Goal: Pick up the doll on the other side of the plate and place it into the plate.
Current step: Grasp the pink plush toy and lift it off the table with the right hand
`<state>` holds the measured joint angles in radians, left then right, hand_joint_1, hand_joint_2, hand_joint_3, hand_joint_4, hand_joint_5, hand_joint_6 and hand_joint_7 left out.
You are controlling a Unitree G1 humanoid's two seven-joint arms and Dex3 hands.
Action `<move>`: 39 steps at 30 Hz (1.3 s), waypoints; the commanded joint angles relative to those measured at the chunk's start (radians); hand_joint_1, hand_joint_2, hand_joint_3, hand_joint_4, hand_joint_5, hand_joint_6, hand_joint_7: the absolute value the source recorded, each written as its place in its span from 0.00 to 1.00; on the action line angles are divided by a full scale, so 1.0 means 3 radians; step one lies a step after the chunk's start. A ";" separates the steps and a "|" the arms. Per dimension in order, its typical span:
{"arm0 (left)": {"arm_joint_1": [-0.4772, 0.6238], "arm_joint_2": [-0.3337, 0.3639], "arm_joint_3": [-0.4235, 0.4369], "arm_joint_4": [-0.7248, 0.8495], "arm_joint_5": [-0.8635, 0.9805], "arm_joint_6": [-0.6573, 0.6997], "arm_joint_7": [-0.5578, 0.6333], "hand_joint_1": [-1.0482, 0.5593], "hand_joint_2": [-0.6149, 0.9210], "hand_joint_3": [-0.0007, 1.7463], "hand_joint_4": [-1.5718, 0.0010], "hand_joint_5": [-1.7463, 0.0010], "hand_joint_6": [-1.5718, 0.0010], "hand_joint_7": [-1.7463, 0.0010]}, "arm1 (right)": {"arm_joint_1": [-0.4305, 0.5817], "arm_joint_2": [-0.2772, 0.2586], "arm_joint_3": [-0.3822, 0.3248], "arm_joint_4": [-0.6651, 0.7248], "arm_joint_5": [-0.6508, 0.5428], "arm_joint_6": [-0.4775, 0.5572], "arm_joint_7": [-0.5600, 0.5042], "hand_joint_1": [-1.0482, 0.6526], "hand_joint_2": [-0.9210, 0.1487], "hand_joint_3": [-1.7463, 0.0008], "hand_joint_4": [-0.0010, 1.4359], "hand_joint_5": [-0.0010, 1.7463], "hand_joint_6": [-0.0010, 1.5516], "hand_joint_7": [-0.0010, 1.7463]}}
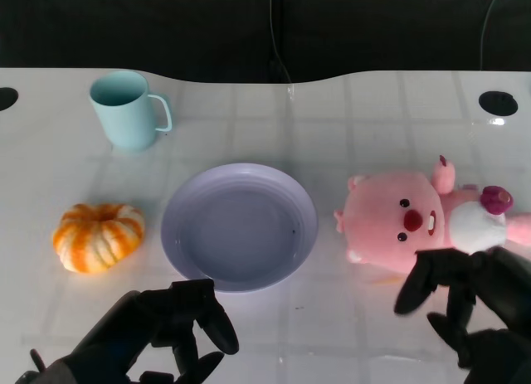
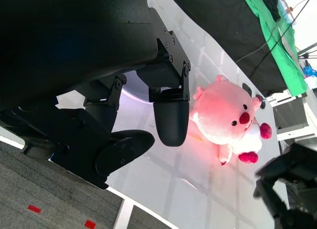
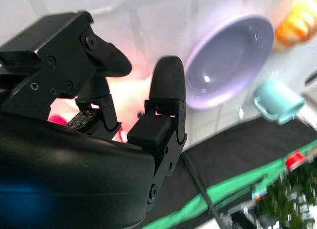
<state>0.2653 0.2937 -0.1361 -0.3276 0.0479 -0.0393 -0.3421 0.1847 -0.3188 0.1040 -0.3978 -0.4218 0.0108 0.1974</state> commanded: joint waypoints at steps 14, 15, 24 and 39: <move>-0.0031 0.0043 -0.0006 0.0033 0.0053 0.0007 -0.0002 0.56 0.82 0.51 0.58 0.00 0.59 0.22 | -0.0072 -0.0153 -0.0277 -0.0153 -0.0274 -0.0198 -0.0227 0.35 0.04 0.99 0.07 0.38 0.19 0.03; -0.0031 0.0037 -0.0013 0.0029 0.0062 0.0013 0.0004 0.56 0.82 0.51 0.58 0.00 0.59 0.22 | -0.0076 -0.0172 -0.0296 -0.0168 -0.0304 -0.0189 -0.0225 0.33 0.04 0.99 0.04 0.37 0.18 0.02; -0.0011 -0.0008 -0.0063 -0.0024 0.0132 0.0023 0.0032 0.57 0.82 0.50 0.58 0.00 0.60 0.21 | -0.0158 -0.0427 -0.0397 -0.0527 -0.0708 0.0316 0.0258 0.25 0.06 1.00 0.00 0.22 0.08 0.00; -0.0011 -0.0002 -0.0030 -0.0150 0.0092 0.0200 -0.0002 0.58 0.83 0.50 0.57 0.00 0.60 0.20 | -0.0841 -0.0620 0.0063 0.0178 -0.1341 0.0556 0.0644 0.20 0.05 1.00 0.01 0.22 0.11 0.01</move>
<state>0.2631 0.2810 -0.1527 -0.3636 0.0733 0.0126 -0.3419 -0.0458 -0.4900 0.1140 -0.3751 -0.8151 0.1803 0.3981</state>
